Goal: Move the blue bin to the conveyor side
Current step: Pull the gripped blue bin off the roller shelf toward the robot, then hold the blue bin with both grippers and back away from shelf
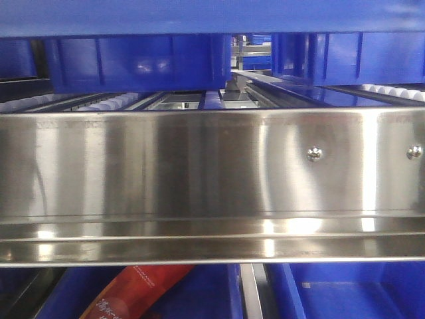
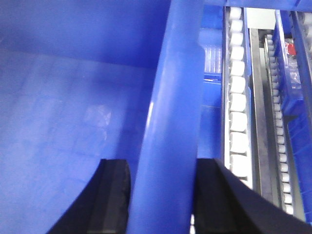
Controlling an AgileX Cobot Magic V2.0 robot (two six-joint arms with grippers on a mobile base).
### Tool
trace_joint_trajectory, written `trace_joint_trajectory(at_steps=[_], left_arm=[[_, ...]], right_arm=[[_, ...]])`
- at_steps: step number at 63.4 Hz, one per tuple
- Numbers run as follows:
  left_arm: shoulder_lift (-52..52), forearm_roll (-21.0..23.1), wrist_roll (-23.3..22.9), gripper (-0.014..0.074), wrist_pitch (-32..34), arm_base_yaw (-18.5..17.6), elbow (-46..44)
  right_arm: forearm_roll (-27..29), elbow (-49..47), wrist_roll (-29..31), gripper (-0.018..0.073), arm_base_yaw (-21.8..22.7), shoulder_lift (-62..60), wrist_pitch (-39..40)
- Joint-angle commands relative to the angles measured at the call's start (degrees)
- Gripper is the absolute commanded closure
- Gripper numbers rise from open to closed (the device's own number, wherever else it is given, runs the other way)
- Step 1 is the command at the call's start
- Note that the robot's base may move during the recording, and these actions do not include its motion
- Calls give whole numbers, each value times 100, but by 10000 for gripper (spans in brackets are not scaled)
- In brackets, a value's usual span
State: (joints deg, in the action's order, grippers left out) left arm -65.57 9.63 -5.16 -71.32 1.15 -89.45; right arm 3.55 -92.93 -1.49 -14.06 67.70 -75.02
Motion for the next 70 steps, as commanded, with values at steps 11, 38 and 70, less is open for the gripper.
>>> trace_joint_trajectory(at_steps=[11, 38, 70], left_arm=[[603, 29, 65, 616, 416, -13, 21], [856, 29, 65, 616, 350, -13, 21], [856, 29, 65, 616, 350, -13, 21]], right_arm=[[-149, -88, 149, 640, 16, -457, 506], [-149, -88, 149, 640, 16, -634, 506], [-149, -88, 149, 640, 16, -623, 506]])
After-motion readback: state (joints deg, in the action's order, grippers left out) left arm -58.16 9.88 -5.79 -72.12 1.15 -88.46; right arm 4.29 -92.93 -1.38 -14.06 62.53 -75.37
